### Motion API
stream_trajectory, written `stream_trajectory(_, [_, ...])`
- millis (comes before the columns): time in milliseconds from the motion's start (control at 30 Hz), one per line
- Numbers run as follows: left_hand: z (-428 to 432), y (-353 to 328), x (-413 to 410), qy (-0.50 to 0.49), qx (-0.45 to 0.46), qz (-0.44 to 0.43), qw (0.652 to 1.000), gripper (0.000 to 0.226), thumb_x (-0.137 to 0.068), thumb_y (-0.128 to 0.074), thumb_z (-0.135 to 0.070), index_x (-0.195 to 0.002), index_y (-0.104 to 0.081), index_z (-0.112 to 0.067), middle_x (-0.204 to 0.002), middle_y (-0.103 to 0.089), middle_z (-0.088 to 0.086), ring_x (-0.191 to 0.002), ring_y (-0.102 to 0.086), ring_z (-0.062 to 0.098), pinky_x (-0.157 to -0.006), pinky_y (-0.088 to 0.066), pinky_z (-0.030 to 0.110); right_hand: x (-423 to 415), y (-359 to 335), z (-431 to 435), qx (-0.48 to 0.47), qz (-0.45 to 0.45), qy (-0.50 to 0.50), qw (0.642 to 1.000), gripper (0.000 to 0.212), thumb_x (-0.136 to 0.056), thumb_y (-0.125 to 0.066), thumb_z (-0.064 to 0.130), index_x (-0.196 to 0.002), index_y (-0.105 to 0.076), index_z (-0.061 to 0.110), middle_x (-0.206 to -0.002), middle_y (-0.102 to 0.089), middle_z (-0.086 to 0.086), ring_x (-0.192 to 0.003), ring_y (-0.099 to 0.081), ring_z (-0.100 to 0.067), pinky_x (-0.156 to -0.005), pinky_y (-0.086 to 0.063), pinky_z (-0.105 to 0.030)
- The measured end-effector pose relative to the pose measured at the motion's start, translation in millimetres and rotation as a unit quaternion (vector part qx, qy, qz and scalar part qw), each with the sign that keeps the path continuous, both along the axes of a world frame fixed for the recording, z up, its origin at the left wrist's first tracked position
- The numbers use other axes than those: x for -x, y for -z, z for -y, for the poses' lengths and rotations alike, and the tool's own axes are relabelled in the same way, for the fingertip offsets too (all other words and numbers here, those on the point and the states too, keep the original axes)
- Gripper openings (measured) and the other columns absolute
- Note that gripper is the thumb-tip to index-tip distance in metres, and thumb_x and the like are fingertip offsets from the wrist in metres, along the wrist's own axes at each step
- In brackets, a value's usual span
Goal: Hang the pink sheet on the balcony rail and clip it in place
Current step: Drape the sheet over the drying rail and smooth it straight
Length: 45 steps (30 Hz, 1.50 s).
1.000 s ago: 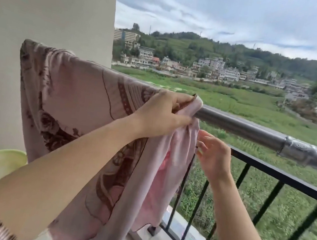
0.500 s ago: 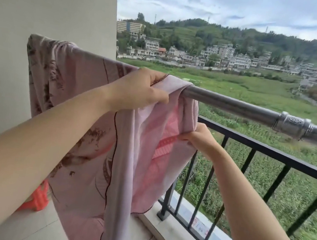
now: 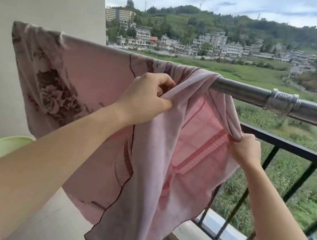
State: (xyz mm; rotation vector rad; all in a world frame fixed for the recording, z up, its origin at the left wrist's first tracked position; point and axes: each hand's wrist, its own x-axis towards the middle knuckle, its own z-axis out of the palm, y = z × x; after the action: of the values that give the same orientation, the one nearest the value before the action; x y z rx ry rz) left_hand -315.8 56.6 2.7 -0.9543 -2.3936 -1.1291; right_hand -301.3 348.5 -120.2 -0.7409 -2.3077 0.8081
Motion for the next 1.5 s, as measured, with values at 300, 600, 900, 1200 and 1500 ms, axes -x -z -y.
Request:
stream_trajectory(300, [-2, -22, -19, 0.078, -0.095, 0.007, 0.992, 0.023, -0.072, -0.061, -0.001, -0.087, -0.065, -0.018, -0.042, -0.045, -0.008, -0.038, -0.03, 0.006, -0.042, -0.025, 0.019, -43, -20, -26, -0.033, -0.065, 0.121, 0.99, 0.038, -0.099, -0.042, 0.036, -0.087, -0.057, 0.003, -0.081, -0.057, -0.011, -0.069, -0.052, -0.025, -0.059, -0.04, -0.031])
stream_trajectory(600, [6, 44, -30, -0.013, 0.075, 0.083, 0.994, 0.026, -0.085, -0.061, -0.025, -0.061, -0.055, -0.021, -0.053, -0.051, -0.004, -0.051, -0.047, 0.014, -0.042, -0.033, 0.019, -96, 55, -17, -0.007, 0.025, 0.039, 0.999, 0.025, -0.082, -0.065, 0.017, -0.102, -0.06, 0.005, -0.086, -0.069, -0.018, -0.075, -0.064, -0.034, -0.065, -0.054, -0.042])
stream_trajectory(900, [-6, 76, -64, 0.075, -0.056, 0.176, 0.98, 0.016, -0.085, -0.065, -0.016, -0.101, -0.064, -0.02, -0.091, -0.071, 0.0, -0.082, -0.067, 0.016, -0.073, -0.055, 0.031, -128, 46, -9, 0.103, 0.112, 0.011, 0.988, 0.007, -0.075, -0.062, 0.005, -0.075, -0.067, 0.001, -0.076, -0.067, -0.014, -0.071, -0.063, -0.028, -0.066, -0.055, -0.037])
stream_trajectory(1200, [-88, 30, -107, 0.028, -0.174, 0.086, 0.981, 0.011, -0.083, -0.066, -0.015, -0.089, -0.057, -0.01, -0.082, -0.063, 0.016, -0.066, -0.058, 0.017, -0.063, -0.047, 0.029, -110, -54, -5, 0.397, -0.041, -0.417, 0.817, 0.045, -0.077, -0.061, 0.013, -0.122, -0.059, 0.007, -0.113, -0.062, -0.01, -0.106, -0.057, -0.025, -0.097, -0.037, -0.046])
stream_trajectory(1500, [-129, -18, -146, -0.011, -0.296, 0.127, 0.947, 0.016, -0.095, -0.055, -0.018, -0.101, -0.056, -0.034, -0.089, -0.061, -0.021, -0.074, -0.056, -0.016, -0.069, -0.041, 0.0, -88, -89, -1, 0.43, 0.041, -0.476, 0.767, 0.048, -0.094, -0.035, 0.05, -0.09, -0.063, 0.01, -0.09, -0.063, -0.008, -0.084, -0.055, -0.022, -0.079, -0.042, -0.038])
